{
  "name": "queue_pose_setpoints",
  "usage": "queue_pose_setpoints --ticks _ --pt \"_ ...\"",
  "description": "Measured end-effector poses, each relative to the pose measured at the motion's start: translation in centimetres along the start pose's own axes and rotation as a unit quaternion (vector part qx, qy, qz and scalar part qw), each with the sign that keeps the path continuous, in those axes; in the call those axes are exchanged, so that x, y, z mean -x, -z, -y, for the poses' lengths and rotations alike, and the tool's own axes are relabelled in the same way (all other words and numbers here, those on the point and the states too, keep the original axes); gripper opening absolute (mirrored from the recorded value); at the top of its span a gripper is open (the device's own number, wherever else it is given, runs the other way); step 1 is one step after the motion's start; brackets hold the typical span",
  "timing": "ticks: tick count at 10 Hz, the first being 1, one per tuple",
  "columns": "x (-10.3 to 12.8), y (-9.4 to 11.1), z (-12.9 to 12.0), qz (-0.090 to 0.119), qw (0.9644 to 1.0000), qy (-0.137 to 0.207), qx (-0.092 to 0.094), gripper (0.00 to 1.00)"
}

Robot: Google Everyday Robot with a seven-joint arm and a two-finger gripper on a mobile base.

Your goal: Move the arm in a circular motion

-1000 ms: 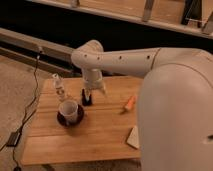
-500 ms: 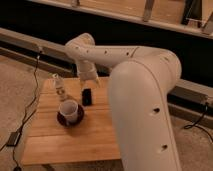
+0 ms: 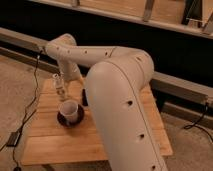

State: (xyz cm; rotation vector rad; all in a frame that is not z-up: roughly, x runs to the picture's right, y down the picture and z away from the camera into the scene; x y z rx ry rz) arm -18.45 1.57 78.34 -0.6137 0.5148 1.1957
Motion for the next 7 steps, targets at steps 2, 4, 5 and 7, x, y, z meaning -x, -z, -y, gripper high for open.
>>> queue_pose_setpoints --ticks 2,4,5,7 --pt "-2.0 0.2 -2.4 -0.009 0.9997 0.019 0.01 0.65" --pt "-5.3 0.6 -3.8 -0.021 0.9988 0.035 0.028 0.65" --pt "-7.0 0.9 -3.8 -0.026 0.9984 0.037 0.035 0.65" --pt "-10.5 1.2 -2.6 -0.031 0.9982 0.029 0.043 0.65"
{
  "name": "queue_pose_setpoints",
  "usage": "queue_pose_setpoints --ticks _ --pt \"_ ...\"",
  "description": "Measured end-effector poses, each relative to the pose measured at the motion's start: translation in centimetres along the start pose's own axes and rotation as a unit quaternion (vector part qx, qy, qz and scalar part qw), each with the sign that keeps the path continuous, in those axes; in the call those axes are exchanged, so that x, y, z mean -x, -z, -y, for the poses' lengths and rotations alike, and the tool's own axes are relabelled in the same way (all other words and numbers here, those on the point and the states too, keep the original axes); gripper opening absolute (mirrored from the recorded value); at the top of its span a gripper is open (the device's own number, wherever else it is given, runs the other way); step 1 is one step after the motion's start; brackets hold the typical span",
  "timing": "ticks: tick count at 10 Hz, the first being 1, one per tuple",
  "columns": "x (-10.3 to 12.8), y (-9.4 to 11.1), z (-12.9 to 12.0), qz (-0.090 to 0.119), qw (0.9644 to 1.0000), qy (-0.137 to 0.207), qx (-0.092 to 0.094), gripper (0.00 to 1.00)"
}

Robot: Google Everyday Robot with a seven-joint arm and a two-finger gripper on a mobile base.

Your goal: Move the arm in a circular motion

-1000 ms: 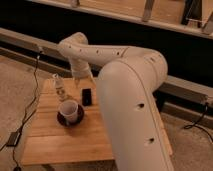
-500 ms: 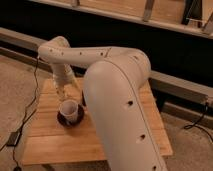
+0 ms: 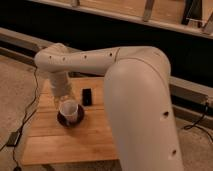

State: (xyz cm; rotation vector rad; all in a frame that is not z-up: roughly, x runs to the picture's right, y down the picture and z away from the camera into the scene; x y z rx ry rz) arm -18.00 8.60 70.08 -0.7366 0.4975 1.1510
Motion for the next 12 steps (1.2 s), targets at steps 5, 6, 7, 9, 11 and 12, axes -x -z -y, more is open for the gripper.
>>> queue_pose_setpoints --ticks 5,6,7,9,11,12 --pt "-7.1 1.3 7.6 0.0 0.9974 -0.07 -0.017 0.65" --pt "-8.2 2.3 10.4 0.009 0.9952 -0.094 -0.026 0.65" --pt "-8.6 2.9 12.1 0.015 0.9934 -0.109 -0.03 0.65" --pt "-8.2 4.5 16.5 0.032 0.9894 -0.136 -0.037 0.65" --pt "-6.5 5.7 20.0 0.047 0.9867 -0.15 -0.042 0.65" --pt "-5.6 6.0 21.5 0.051 0.9855 -0.155 -0.045 0.65"
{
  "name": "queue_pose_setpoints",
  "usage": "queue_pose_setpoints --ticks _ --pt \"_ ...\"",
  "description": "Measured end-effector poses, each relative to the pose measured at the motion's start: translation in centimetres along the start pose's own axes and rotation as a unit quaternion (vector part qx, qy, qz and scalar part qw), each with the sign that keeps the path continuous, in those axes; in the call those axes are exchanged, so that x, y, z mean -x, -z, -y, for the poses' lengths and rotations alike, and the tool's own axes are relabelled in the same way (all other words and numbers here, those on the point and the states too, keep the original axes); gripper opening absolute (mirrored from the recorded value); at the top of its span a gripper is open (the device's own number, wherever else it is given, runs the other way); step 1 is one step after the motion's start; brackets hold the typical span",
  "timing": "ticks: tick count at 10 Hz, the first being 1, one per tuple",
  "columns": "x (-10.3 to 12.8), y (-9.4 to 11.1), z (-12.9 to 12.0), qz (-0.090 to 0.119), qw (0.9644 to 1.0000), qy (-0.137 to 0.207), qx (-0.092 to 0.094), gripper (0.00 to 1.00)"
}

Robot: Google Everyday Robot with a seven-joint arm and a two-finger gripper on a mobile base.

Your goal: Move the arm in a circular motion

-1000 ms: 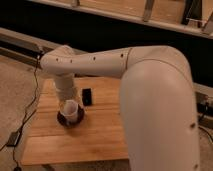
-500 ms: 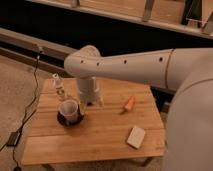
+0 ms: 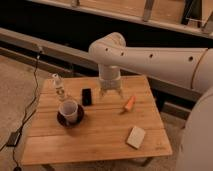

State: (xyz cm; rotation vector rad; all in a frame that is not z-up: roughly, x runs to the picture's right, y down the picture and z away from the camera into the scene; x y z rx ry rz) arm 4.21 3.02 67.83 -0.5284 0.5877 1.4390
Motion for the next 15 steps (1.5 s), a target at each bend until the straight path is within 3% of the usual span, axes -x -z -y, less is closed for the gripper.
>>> queue_pose_setpoints --ticks 1,3,4,6,7,9,12,14,15 --pt "2.5 0.1 1.1 0.006 1.0 -0.005 -0.004 0.65" --pt "6.4 0.0 1.0 0.016 0.9999 -0.005 -0.003 0.65" --pt "9.5 -0.2 0.0 0.022 0.9998 -0.001 -0.004 0.65" --pt "13.0 -0.5 -2.7 0.028 0.9996 0.01 0.0 0.65" --pt "15.2 -0.8 -5.2 0.03 0.9993 0.022 0.003 0.65" --pt "17.5 -1.5 -9.2 0.026 0.9987 0.043 0.004 0.65" --pt "18.5 -2.8 -15.7 0.015 0.996 0.087 0.013 0.65" --pt "16.6 -3.5 -20.9 -0.001 0.9904 0.134 0.033 0.65" --pt "14.6 -3.5 -23.6 -0.01 0.9848 0.166 0.049 0.65"
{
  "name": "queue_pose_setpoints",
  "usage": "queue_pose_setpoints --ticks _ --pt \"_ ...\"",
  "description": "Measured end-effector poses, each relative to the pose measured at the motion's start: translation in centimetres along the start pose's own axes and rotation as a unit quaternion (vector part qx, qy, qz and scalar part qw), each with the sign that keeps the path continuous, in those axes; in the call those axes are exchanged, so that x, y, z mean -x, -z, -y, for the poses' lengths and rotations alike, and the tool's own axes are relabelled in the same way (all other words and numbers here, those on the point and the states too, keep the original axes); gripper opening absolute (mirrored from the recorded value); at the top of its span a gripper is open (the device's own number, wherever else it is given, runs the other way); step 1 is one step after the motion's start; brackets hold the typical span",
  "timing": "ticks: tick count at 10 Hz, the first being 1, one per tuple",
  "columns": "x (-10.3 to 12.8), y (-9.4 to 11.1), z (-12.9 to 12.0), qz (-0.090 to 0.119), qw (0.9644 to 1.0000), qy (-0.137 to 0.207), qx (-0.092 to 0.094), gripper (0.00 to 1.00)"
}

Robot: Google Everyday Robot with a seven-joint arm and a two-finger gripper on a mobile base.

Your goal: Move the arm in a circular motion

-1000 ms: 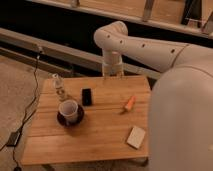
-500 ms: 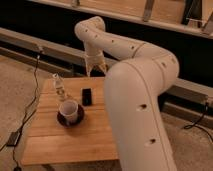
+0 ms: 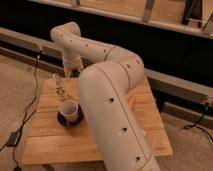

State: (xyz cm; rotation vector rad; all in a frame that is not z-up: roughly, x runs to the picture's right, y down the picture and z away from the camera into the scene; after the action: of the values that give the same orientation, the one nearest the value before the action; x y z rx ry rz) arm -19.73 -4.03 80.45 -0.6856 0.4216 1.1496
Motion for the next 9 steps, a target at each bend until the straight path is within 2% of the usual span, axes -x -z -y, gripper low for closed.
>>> queue_pose_setpoints --ticks 1,2,4,6,9 --pt "-1.1 0.0 -1.9 -0.004 0.9997 0.022 0.011 0.65" --pt "-3.2 0.0 -4.3 -0.009 0.9982 0.053 0.024 0.65" --pt "-7.2 -0.3 -5.9 -0.022 0.9955 0.088 0.028 0.65" --pt "-11.9 -1.1 -5.5 -0.043 0.9937 0.102 0.021 0.65" --pt "-17.3 -1.8 -1.7 -0.068 0.9953 0.068 0.005 0.65"
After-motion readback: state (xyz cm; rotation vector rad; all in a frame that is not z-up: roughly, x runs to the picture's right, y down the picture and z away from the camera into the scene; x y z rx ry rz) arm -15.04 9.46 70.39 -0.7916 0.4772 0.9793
